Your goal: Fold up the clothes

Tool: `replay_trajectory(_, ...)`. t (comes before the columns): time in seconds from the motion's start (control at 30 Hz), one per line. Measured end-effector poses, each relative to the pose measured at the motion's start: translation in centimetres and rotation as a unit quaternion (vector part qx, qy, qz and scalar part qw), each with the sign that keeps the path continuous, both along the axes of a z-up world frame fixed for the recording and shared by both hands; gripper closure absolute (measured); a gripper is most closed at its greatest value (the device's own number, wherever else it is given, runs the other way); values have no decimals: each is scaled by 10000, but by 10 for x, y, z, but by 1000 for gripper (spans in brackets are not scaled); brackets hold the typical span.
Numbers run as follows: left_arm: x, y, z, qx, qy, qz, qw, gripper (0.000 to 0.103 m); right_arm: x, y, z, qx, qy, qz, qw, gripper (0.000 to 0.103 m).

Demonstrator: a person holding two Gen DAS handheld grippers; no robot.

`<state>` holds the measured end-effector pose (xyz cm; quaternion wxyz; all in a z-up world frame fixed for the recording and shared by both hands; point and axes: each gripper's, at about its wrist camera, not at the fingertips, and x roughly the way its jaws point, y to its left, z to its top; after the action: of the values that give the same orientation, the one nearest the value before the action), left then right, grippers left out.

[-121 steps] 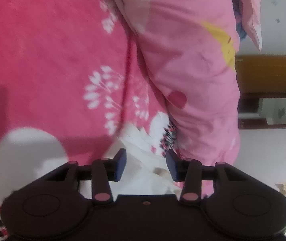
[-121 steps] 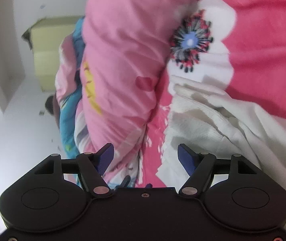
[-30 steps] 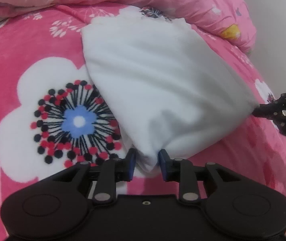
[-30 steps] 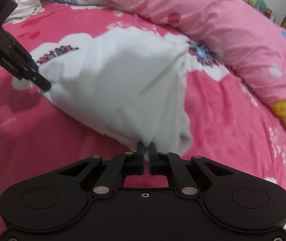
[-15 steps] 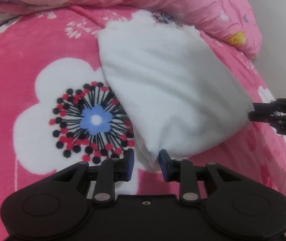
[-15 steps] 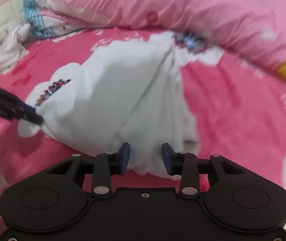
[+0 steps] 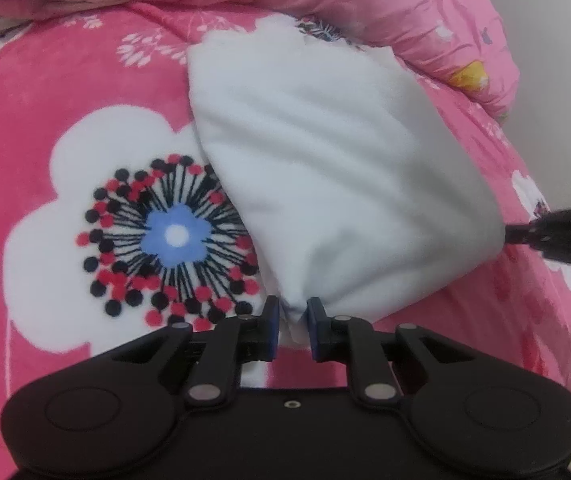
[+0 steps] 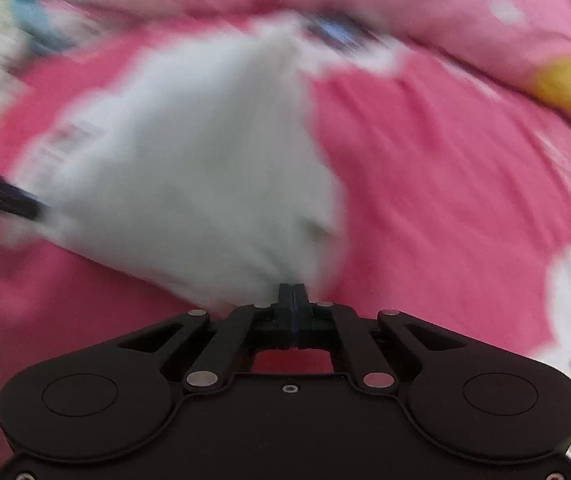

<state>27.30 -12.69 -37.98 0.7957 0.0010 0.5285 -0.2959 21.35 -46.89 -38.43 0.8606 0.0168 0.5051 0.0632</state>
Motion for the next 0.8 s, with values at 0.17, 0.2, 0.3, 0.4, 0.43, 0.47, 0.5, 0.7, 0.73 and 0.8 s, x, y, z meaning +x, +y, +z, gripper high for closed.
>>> replay_trajectory(0.17, -2, 5, 6, 86, 136, 72, 9998, 80, -17, 6, 53, 541, -1100, -34, 9925, 99)
replay_trajectory(0.2, -2, 5, 8, 99, 160, 110, 9998, 80, -16, 19, 62, 522, -1319, 260, 9895, 99)
replay_trajectory(0.3, -3, 3, 14, 219, 96, 266, 9994, 79, -3, 57, 68, 402, -1776, 1262, 9751, 92)
replay_trajectory(0.4, 0, -2, 7, 383, 72, 247, 9989, 75, 22, 78, 54, 289, -1845, 1884, 9642, 89)
replay_trajectory(0.43, 1, -3, 4, 403, 59, 238, 9989, 73, 29, 76, 47, 263, -1785, 1887, 9653, 89)
replay_trajectory(0.47, 2, -4, 1, 423, 46, 228, 9988, 69, 40, 61, 34, 398, -1681, 1640, 9712, 89)
replay_trajectory(0.5, 3, -3, 0, 412, 54, 239, 9988, 67, 54, 35, 18, 686, -1547, 1171, 9786, 89)
replay_trajectory(0.7, 2, 3, 7, 412, 96, 308, 9986, 65, 54, -54, 6, 1355, -1488, -716, 9769, 81)
replay_trajectory(0.73, 0, 4, 14, 445, 25, 328, 9985, 67, 51, -52, 11, 1393, -1584, -644, 9754, 80)
replay_trajectory(0.8, -3, 5, 26, 488, -111, 361, 9981, 67, 47, -31, 26, 1662, -1839, -82, 9688, 80)
